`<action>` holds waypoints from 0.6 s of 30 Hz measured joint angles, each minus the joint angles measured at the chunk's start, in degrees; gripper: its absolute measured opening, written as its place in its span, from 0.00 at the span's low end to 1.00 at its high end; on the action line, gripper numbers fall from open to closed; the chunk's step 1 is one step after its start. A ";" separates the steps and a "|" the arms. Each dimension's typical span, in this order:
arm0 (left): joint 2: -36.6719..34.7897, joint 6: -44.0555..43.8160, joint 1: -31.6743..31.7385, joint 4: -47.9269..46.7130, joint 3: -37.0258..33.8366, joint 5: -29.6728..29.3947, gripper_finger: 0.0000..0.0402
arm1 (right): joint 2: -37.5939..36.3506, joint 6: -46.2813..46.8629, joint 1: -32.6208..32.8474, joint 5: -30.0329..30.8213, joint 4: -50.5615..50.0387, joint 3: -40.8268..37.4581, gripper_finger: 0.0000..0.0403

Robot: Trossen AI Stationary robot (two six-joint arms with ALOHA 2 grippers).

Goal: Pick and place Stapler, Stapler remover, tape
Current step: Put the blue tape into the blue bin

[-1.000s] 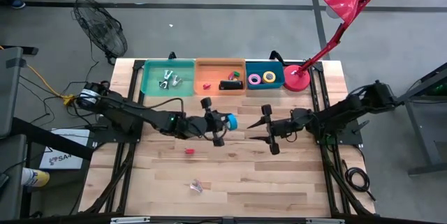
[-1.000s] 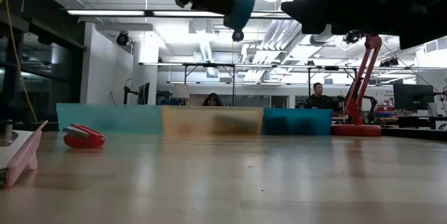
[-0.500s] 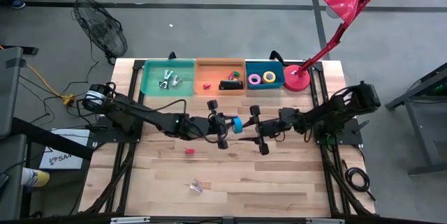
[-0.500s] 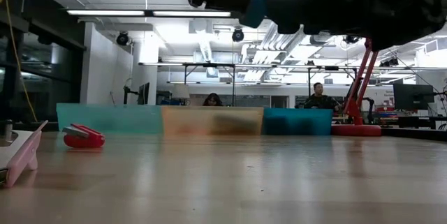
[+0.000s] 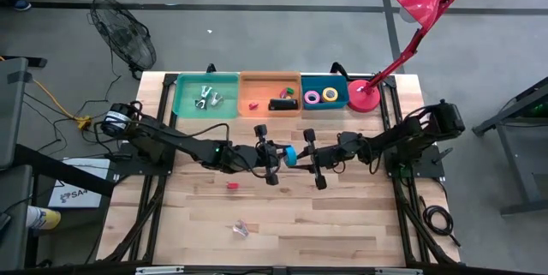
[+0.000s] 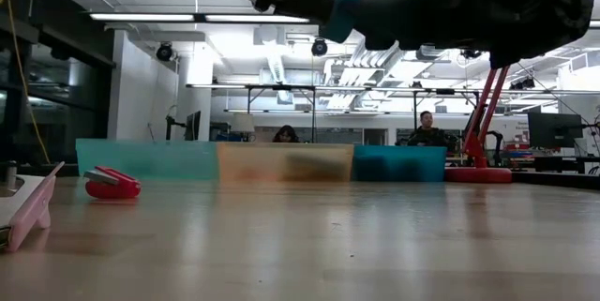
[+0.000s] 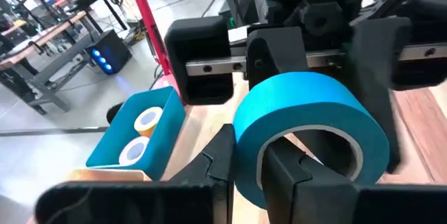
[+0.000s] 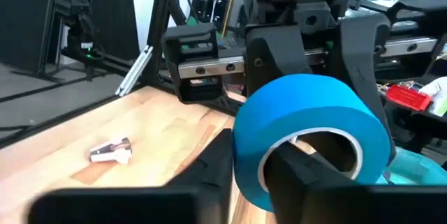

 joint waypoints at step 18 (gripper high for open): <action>-0.24 -1.35 0.11 -5.89 -0.07 -2.06 0.48 | -0.62 3.62 -3.11 4.05 -9.54 -0.04 0.07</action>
